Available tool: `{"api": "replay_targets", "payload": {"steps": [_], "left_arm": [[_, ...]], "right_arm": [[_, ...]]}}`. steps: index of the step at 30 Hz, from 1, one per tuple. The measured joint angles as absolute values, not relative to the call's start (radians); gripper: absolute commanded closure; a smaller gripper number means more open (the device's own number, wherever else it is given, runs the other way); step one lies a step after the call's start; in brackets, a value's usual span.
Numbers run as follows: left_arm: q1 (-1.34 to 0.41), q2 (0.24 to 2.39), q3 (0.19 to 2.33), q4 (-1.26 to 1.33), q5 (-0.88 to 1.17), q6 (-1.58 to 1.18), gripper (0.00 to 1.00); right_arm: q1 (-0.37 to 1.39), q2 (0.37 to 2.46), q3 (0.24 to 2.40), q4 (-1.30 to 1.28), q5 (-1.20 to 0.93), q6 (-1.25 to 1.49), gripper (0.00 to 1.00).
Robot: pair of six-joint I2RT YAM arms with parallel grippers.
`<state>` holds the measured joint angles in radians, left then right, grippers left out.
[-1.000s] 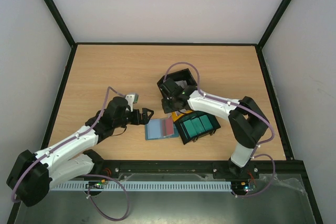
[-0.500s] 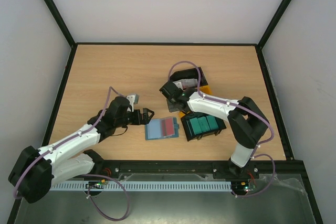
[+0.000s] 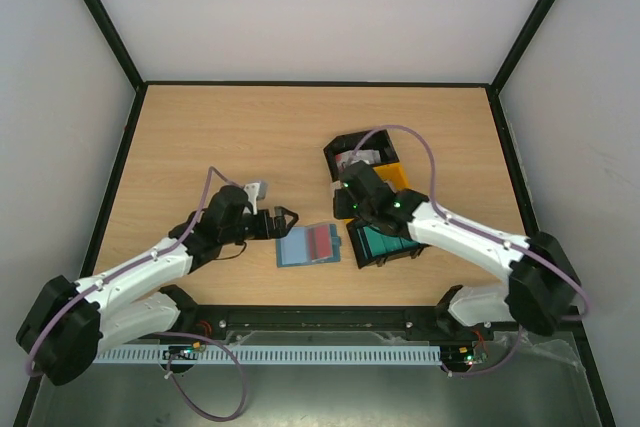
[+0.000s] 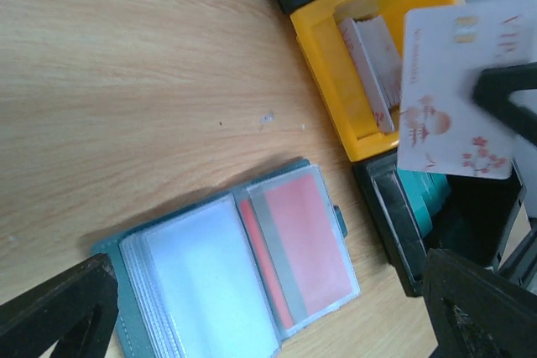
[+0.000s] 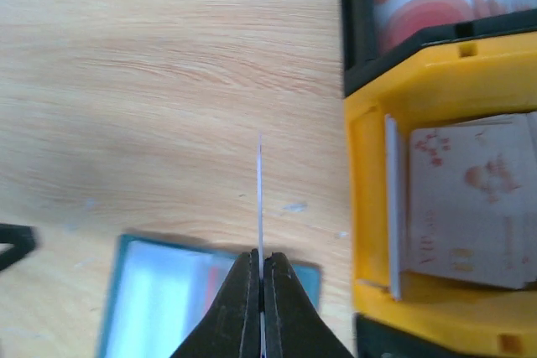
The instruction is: Put the credit cards into the card holder
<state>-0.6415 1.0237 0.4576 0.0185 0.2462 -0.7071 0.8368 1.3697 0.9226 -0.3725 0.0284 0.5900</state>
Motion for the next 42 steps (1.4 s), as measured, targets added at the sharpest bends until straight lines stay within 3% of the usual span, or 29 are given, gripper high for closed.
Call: {"api": "replay_targets", "payload": {"steps": [7,18,27,42], "left_arm": [[-0.696,1.031,0.426,0.036,0.222,-0.770,0.20],[-0.744,1.107,0.388,0.027,0.149,-0.876,0.40],[-0.766,1.143,0.387,-0.012,0.113,-0.913,0.47],[-0.787,1.177,0.371,-0.036,0.083,-0.959,0.50]], "right_arm": [[0.837,1.211,0.663,-0.062,-0.179,0.769,0.98],[0.837,1.289,0.460,0.252,-0.366,0.967,0.98],[0.841,1.393,0.423,0.395,-0.427,1.005,0.98],[0.879,1.502,0.413,0.516,-0.458,1.049,0.98]]}}
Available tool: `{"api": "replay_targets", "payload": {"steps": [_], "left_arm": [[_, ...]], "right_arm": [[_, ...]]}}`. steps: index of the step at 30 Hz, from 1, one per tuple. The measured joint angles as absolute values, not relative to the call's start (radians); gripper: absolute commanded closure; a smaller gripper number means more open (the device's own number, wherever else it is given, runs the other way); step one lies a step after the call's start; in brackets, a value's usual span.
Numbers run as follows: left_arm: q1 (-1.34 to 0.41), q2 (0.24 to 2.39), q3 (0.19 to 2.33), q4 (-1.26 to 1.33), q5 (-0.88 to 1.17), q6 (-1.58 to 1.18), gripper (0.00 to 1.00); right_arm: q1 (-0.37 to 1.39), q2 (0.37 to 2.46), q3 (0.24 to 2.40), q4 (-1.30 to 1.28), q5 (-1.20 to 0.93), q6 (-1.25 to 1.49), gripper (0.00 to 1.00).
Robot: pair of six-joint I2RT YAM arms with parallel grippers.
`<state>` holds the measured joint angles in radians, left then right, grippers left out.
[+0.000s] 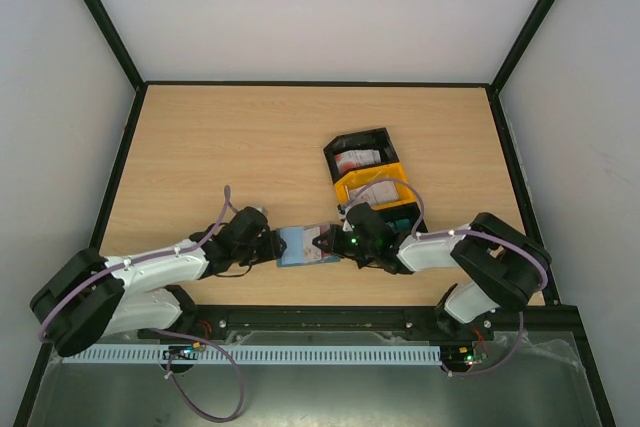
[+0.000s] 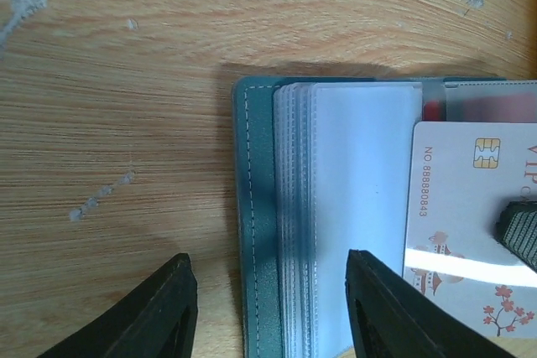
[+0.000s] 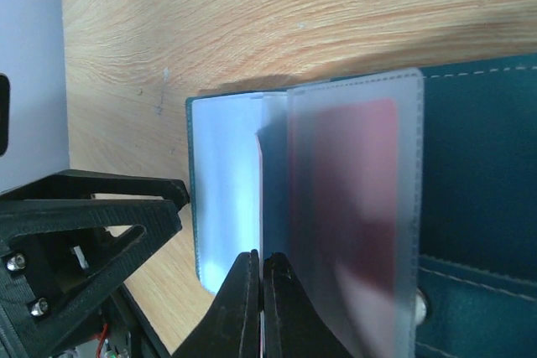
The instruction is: Put the credit cards into the card holder
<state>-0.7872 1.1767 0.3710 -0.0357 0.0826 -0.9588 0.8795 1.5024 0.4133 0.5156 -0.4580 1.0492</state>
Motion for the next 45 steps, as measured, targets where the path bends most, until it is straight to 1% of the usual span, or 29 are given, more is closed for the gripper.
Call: {"api": "replay_targets", "payload": {"steps": [5,7,14,23,32,45], "left_arm": [[-0.793,1.178,0.371,-0.036,0.070,-0.962,0.52],[-0.794,1.178,0.371,-0.037,0.066,-0.965,0.54],[-0.794,1.182,0.371,-0.038,0.052,-0.969,0.54],[-0.794,1.185,0.371,-0.036,0.049,-0.969,0.54],[-0.794,1.201,0.373,-0.010,0.051,-0.970,0.55],[-0.796,1.207,0.373,-0.006,0.046,-0.969,0.57]], "right_arm": [[0.879,1.501,0.413,0.509,-0.435,1.057,0.98],[0.879,1.480,0.413,0.497,-0.424,1.059,0.98],[0.879,1.390,0.420,0.441,-0.386,1.047,0.98],[0.879,1.492,0.432,0.429,-0.398,1.032,0.98],[0.879,1.559,0.445,0.525,-0.464,1.056,0.98],[0.879,1.616,0.444,0.611,-0.476,1.115,0.98]]}}
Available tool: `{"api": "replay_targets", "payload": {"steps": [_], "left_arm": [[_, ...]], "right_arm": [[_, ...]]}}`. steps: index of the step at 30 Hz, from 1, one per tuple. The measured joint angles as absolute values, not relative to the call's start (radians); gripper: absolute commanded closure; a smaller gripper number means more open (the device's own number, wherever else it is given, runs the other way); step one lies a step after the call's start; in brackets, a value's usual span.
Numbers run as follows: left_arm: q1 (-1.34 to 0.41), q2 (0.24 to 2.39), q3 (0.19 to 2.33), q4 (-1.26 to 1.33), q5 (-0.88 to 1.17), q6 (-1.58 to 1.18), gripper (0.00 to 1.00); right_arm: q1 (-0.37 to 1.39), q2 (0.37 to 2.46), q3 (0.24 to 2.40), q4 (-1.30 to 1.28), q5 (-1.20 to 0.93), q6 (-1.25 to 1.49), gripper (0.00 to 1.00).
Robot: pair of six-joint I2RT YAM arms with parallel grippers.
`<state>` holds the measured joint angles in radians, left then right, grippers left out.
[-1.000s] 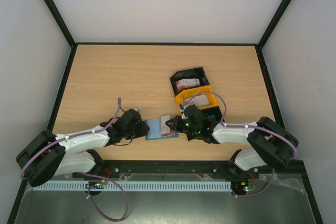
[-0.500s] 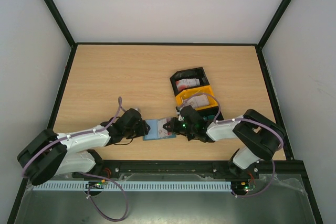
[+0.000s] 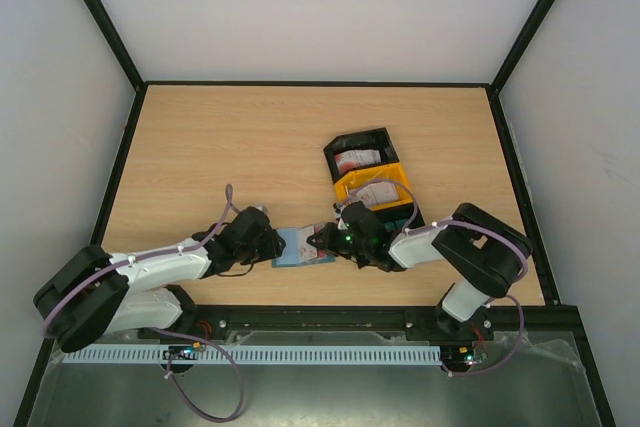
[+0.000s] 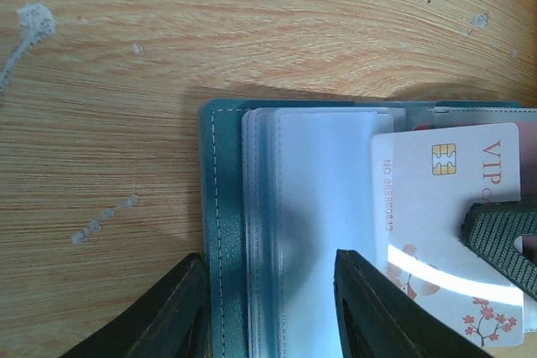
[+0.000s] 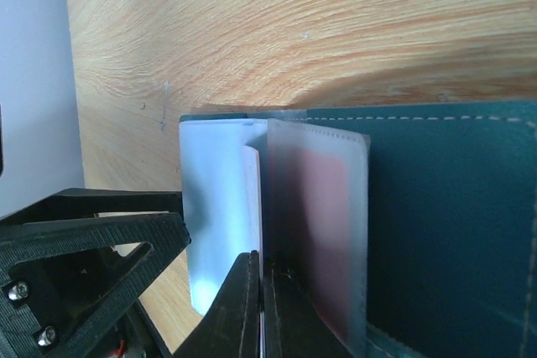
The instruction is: Put the credit cards into the card holder
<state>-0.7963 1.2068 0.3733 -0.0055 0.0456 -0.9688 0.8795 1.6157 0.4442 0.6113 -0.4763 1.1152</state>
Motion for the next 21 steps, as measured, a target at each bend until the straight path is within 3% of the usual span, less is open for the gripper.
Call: {"api": "replay_targets", "payload": {"steps": [14,21], "left_arm": [[-0.797,1.207,0.373,-0.004,0.044,-0.969,0.57],[-0.797,1.206,0.371,0.000,0.044,-0.969,0.57]], "right_arm": [[0.889,1.643,0.433,0.682,-0.424,1.143,0.98],[0.920,1.676,0.443,0.691,-0.420,1.135,0.92]]}}
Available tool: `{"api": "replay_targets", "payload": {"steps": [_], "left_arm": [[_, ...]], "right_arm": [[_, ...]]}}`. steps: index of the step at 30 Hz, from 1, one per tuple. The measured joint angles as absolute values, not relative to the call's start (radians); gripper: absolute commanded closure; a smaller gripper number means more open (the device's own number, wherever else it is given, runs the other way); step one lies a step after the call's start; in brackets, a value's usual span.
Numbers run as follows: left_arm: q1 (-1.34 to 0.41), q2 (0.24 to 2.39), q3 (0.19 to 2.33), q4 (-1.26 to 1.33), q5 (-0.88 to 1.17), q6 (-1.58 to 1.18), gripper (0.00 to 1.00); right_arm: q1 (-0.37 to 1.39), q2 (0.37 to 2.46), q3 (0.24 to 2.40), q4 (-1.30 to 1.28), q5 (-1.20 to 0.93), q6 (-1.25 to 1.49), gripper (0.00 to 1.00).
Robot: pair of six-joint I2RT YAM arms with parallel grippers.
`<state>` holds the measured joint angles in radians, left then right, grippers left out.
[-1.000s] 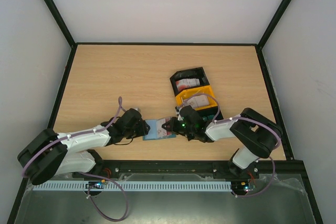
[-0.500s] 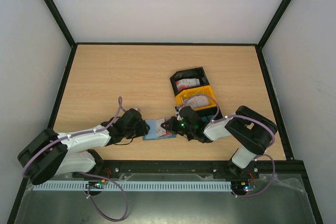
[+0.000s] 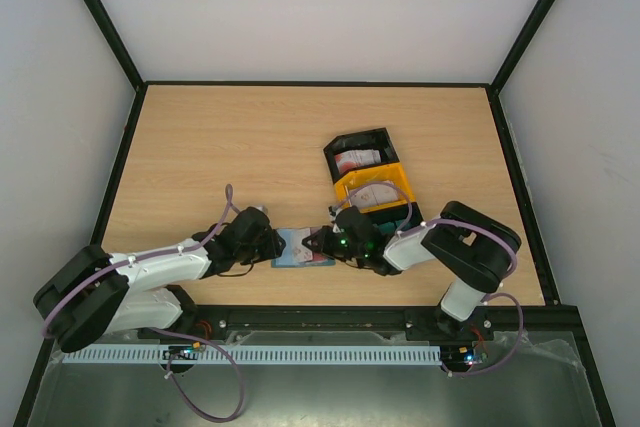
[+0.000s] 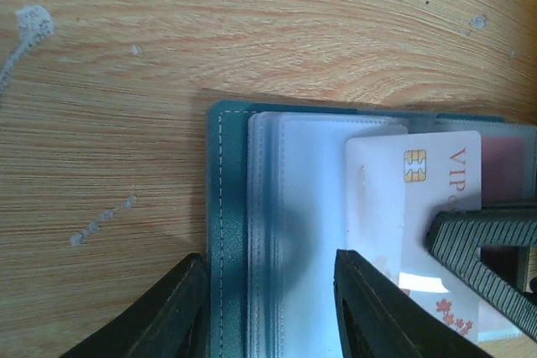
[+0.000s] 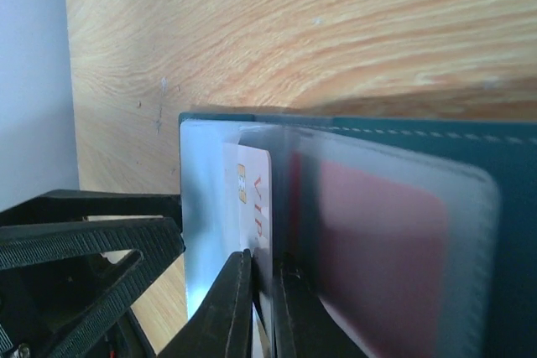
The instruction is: Put the credit cards into the card holder
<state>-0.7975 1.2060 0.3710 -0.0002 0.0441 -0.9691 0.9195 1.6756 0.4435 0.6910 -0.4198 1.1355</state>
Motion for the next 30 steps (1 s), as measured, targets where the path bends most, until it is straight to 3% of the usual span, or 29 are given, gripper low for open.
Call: {"api": "replay_targets", "payload": {"steps": [3,13,30], "left_arm": [[-0.797,1.204,0.368,0.003,0.044,-0.969,0.56],[-0.798,1.179,0.347,0.017,0.044,-0.968,0.55],[-0.798,1.114,0.319,-0.003,0.069,-0.956,0.45]], "right_arm": [[0.934,1.681,0.450,0.686,-0.424,1.129,0.86],[0.978,1.677,0.518,0.593,-0.388,1.094,0.51],[1.050,1.567,0.666,0.149,-0.140,1.007,0.29]]}}
